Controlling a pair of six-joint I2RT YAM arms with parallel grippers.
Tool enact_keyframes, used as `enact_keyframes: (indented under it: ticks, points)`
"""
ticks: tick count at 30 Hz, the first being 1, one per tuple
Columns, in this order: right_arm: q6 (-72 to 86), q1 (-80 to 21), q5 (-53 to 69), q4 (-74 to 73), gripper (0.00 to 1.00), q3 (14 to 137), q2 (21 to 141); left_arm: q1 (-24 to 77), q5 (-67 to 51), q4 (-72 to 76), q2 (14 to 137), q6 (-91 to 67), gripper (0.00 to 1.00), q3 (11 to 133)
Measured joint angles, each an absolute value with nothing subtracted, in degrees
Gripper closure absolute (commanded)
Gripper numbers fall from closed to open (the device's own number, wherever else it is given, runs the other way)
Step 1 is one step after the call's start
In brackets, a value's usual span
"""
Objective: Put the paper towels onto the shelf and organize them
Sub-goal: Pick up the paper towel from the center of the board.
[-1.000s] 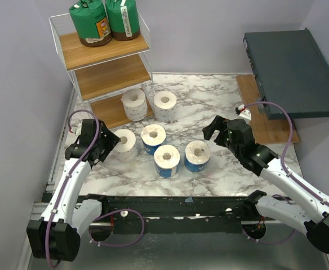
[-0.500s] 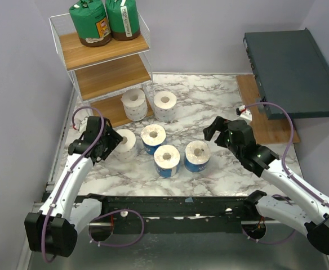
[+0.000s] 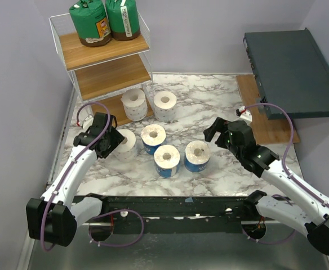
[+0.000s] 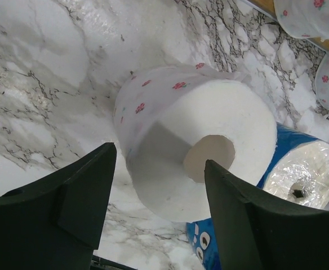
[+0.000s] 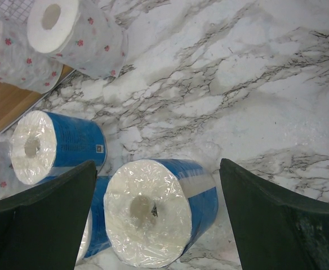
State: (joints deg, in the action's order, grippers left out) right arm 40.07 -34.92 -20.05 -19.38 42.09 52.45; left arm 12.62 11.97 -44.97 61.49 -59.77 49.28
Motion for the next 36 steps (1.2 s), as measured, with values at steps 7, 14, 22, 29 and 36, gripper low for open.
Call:
enact_keyframes:
  ticks: [7, 14, 22, 29, 36]
  points:
    - [40.07, -34.92, -20.05, -19.4, 0.07, 42.09, 52.45, 13.41, 12.38, -45.47, 62.43, -59.79, 0.35, 49.28]
    - [40.05, -34.92, -20.05, -19.4, 0.07, 42.09, 52.45, 13.65, 12.43, -45.43, 63.79, -59.77, 0.42, 49.28]
    - [40.05, -34.92, -20.05, -19.4, 0.07, 42.09, 52.45, 13.76, 12.43, -45.08, 64.1, -59.81, 0.57, 49.28]
    - [40.03, -34.92, -20.05, -19.4, 0.07, 42.09, 52.49, 13.76, 12.43, -45.28, 63.64, -60.12, 0.76, 49.28]
    - [40.01, -34.92, -20.05, -19.4, 0.07, 42.09, 52.49, 13.74, 12.45, -48.14, 62.92, -60.69, 0.83, 52.29]
